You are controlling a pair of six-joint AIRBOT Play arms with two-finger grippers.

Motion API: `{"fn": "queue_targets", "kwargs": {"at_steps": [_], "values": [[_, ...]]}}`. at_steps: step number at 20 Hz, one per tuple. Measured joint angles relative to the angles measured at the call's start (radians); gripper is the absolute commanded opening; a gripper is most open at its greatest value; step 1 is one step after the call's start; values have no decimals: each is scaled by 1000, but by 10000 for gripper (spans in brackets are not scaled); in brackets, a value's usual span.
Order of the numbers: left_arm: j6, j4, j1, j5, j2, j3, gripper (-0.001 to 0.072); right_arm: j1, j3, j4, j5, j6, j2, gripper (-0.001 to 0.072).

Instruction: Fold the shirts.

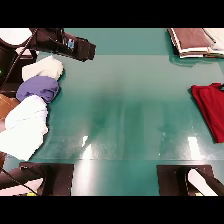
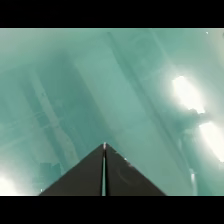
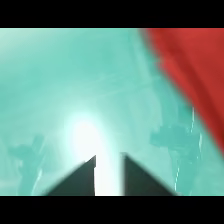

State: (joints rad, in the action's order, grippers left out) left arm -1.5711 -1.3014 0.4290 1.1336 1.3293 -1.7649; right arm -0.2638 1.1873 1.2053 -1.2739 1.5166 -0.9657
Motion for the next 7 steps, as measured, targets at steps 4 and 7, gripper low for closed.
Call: {"fn": "queue_targets", "kwargs": {"at_steps": [4, 7], "values": [[0, 2, 0, 0, 0, 0, 22, 149, 1, -3, 21, 0, 5, 16], [0, 2, 0, 0, 0, 0, 22, 191, 1, -4, 29, 0, 6, 16]]}}
